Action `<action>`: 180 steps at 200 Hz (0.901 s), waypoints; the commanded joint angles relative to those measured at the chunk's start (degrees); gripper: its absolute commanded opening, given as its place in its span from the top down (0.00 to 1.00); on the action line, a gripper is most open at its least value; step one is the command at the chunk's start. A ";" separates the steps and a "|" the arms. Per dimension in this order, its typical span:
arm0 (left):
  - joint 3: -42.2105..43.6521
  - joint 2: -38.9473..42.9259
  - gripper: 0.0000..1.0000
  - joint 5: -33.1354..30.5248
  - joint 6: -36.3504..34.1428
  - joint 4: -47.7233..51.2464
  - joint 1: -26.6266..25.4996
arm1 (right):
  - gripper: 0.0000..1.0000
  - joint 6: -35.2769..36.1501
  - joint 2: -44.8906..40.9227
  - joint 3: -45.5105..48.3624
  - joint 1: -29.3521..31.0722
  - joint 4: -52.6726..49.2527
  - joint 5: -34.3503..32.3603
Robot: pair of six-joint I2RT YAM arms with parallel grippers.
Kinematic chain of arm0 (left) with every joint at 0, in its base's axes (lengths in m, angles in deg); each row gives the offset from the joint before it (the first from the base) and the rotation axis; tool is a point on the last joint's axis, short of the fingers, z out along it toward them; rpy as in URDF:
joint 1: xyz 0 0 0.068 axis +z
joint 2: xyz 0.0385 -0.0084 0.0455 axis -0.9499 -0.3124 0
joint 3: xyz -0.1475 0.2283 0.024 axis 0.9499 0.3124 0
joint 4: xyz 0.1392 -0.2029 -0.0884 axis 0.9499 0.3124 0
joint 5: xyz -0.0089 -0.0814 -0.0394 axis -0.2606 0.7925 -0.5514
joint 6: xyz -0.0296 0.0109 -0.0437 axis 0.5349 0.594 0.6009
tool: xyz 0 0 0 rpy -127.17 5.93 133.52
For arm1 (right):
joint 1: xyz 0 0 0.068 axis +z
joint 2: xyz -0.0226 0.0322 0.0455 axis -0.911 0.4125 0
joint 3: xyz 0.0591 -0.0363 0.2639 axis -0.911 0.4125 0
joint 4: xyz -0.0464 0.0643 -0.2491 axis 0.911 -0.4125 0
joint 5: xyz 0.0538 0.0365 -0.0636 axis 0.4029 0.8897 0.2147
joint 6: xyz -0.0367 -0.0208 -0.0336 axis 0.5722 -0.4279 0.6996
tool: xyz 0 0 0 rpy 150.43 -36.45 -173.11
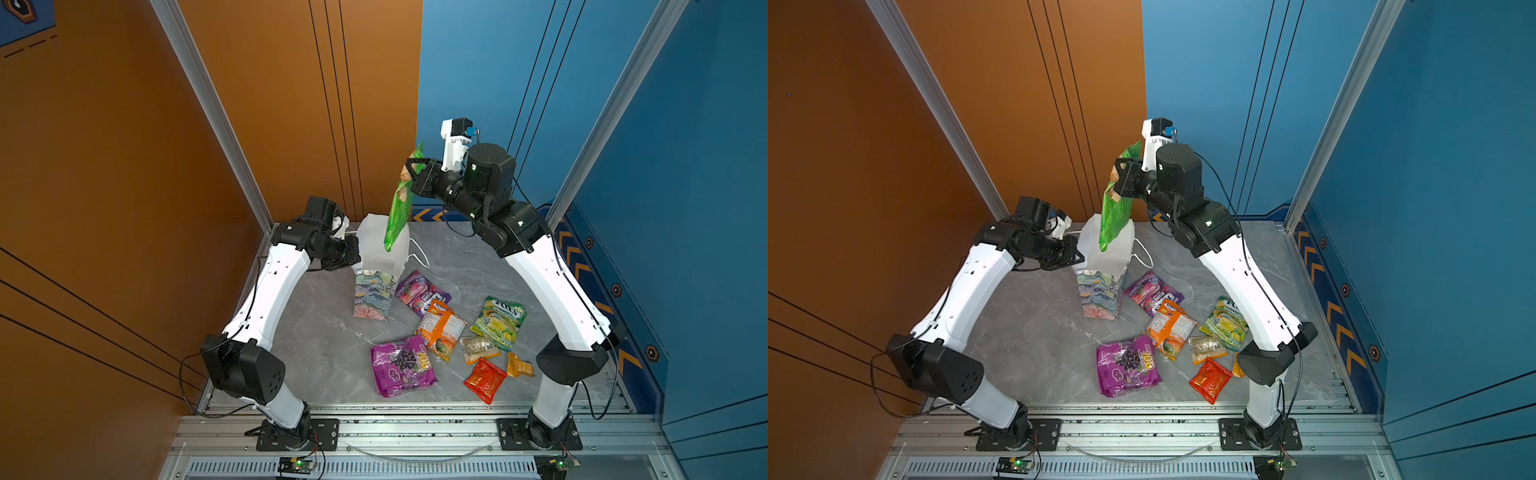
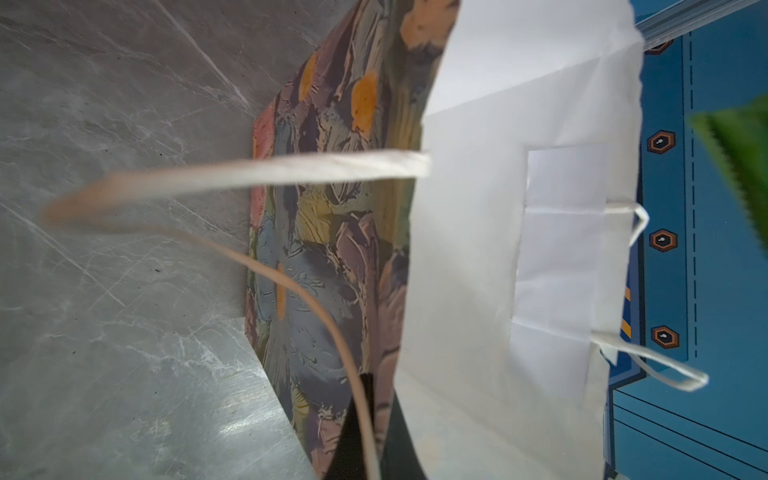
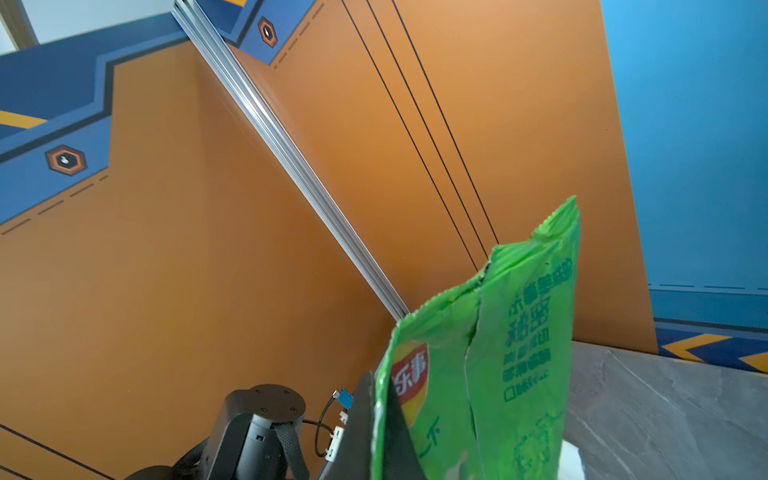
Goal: Place the snacks into the paper bag
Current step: 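Carry the Lay's bag with the right gripper over the paper bag opening, then lower the Lay's bag into the paper bag and open the right gripper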
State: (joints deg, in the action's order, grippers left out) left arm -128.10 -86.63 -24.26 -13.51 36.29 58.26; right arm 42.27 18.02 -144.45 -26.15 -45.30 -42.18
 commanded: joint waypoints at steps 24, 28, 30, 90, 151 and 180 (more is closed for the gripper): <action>-0.21 1.38 1.00 3.49 -2.10 0.67 -1.05 | 1.00 1.70 2.54 -3.20 3.21 -0.63 0.88; -0.13 1.40 1.00 3.55 -2.11 0.62 -1.05 | 1.00 1.75 2.87 -3.20 3.22 -0.83 0.66; -0.12 1.39 1.00 3.63 -2.11 0.63 -1.05 | 1.00 1.80 2.99 -3.19 3.21 -0.92 0.48; 0.27 2.35 1.00 4.91 -3.17 0.61 -1.11 | 1.00 6.87 6.22 -2.84 2.89 -4.49 -4.17; 0.98 2.01 1.00 5.05 -2.91 0.50 0.64 | 1.00 15.34 5.41 4.98 4.89 -3.50 -6.31; 1.33 1.68 1.00 3.86 -2.16 0.43 2.38 | 1.00 19.55 2.29 12.53 7.76 -1.56 -10.12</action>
State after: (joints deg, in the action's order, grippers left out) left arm -127.44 -85.80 -20.90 -15.41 36.31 58.95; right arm 56.00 24.36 -136.76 -21.02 -49.06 -48.56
